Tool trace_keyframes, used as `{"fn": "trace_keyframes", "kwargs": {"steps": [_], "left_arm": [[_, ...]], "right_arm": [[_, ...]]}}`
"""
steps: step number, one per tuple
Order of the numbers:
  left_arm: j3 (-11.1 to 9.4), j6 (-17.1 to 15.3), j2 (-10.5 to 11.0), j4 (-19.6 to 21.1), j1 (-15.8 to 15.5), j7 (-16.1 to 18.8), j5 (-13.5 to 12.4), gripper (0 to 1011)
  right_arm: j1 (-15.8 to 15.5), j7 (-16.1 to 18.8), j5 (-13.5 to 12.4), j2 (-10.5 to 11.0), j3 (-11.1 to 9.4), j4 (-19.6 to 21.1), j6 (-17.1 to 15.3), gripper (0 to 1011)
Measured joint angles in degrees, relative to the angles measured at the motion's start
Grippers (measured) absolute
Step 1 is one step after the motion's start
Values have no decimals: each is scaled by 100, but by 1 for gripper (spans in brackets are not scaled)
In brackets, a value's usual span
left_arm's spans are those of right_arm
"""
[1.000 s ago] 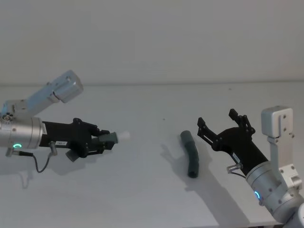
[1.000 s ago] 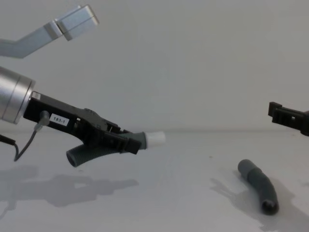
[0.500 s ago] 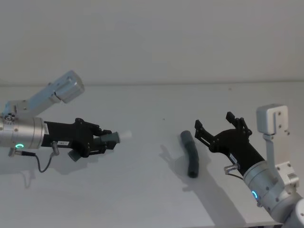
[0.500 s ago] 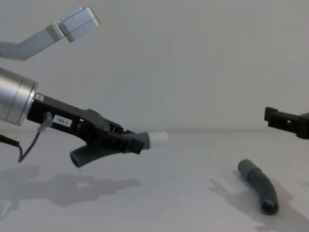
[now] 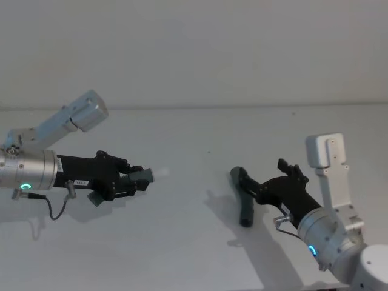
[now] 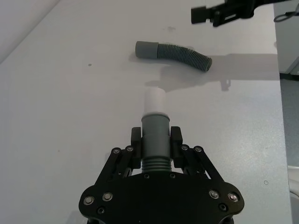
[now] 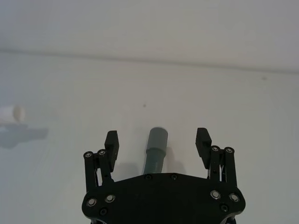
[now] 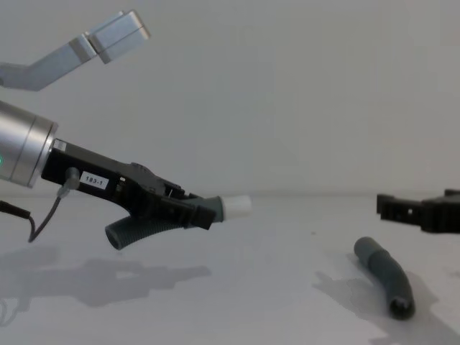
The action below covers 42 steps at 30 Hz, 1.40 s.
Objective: Use both hands to pick up one end of the pipe from the table, align the ends, and insert them.
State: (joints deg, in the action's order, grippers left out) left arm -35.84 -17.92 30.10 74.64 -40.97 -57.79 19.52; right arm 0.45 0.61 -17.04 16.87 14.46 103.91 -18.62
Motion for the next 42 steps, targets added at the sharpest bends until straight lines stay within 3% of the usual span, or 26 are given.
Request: {"fn": "trace_keyframes", "kwargs": {"steps": [7,22,42], "left_arm": [[-5,7,-3,-7,-3,-2,3,327],[-5,14,-9,-15,-6,-2,4,327],[-5,14,-9,-15,-6,-2,4,327]], "right_arm": [[136,-47,195,16,166,-144,-371,1003],[479,-14,459,17,397,-523,-733,1003],[741,3,552,-127,379,-783,-1234,1003]]}}
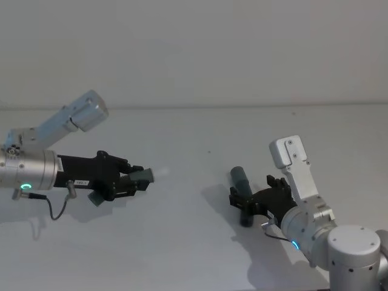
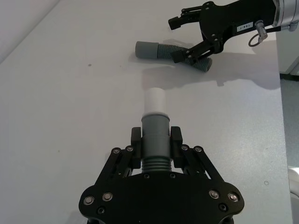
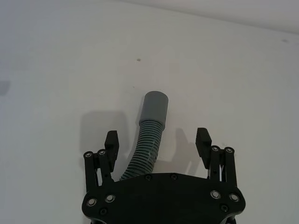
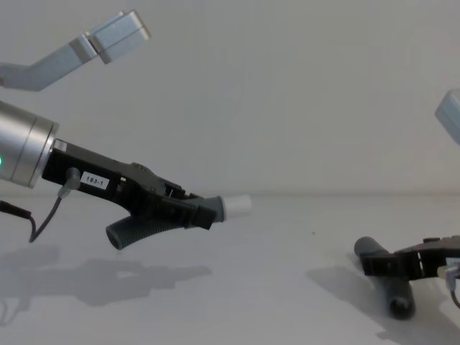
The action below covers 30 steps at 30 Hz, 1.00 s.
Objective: Use both hands to pick up one end of the pipe from the table, align the ends, and insert them.
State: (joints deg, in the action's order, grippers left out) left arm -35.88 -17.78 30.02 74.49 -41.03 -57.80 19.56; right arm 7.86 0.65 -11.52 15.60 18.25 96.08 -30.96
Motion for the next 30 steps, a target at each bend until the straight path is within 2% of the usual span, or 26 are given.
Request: {"fn": "trace_keyframes", "kwargs": {"steps": [15,30], "left_arm": [[0,0,0,0,0,0,0,327],[0,0,0,0,0,0,0,327]], "right_arm": [[140,1,-14,-130,-76,-57,-412,1003],[201,57,-10,-214,-61,-25,-735,1003]]}}
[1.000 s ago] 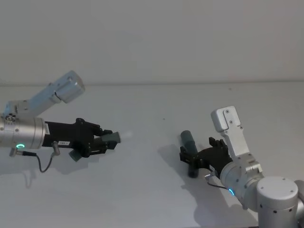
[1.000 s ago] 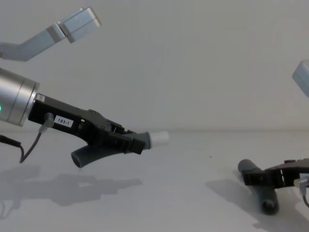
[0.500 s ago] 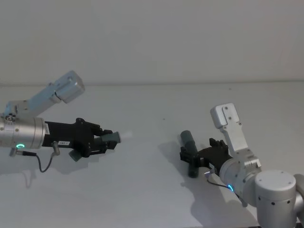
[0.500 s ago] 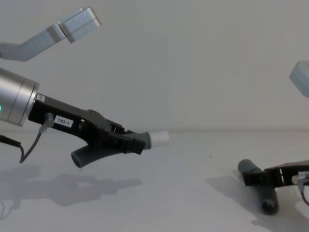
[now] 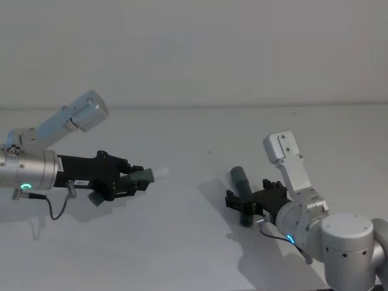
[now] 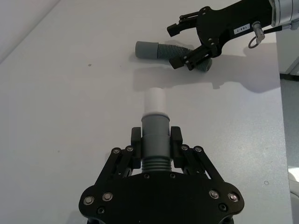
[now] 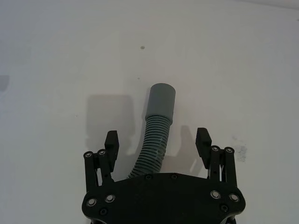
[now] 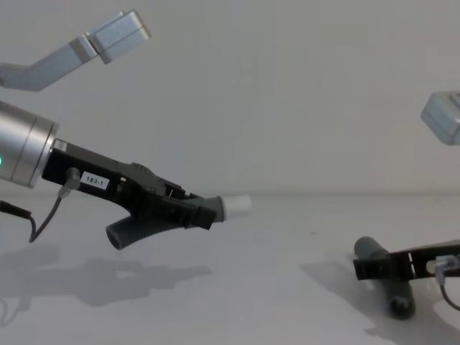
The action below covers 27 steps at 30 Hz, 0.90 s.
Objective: Use both hands to pick up one end of the pipe from the table, align the ends, and insert them.
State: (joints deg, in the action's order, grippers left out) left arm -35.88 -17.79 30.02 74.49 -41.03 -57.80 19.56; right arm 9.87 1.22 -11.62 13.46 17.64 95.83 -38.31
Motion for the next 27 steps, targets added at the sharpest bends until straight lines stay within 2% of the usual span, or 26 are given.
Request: {"fn": "trace_keyframes", "kwargs": {"steps": [3,7,27], "left_arm": [[0,0,0,0,0,0,0,327],[0,0,0,0,0,0,0,327],[0,0,0,0,0,0,0,327]], "right_arm": [[10,5,10,-20,3,0,-40,996],[23,6,34,-46,5,-21,-81,926],[25,102,126,-71,21,-110,-126,312]]}}
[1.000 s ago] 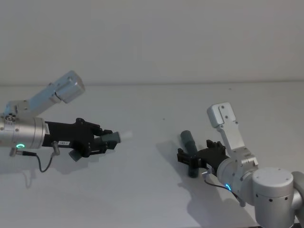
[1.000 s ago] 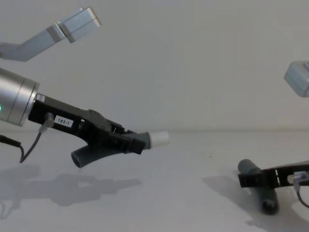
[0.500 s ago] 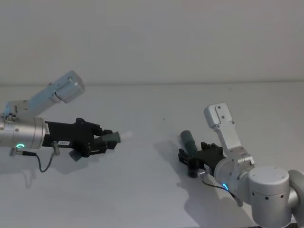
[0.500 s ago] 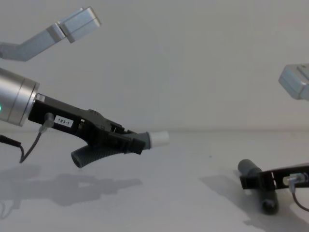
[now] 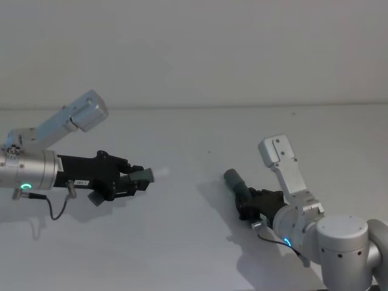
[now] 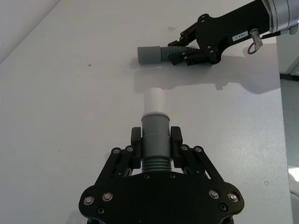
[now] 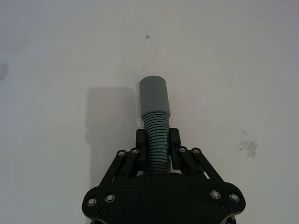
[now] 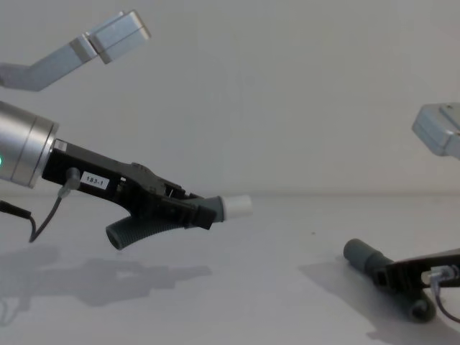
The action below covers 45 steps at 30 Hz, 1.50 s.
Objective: Use both hands to pick up one end of the pipe from the table, align the ends, and insert them.
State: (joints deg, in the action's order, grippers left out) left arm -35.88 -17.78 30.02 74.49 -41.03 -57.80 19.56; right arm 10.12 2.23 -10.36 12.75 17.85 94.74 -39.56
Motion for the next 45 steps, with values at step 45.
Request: {"fn": "trace_keyframes", "kwargs": {"steps": [45], "left_arm": [[0,0,0,0,0,0,0,327]], "right_arm": [[334,1759,357,1044,131,-415,3096,212]]}}
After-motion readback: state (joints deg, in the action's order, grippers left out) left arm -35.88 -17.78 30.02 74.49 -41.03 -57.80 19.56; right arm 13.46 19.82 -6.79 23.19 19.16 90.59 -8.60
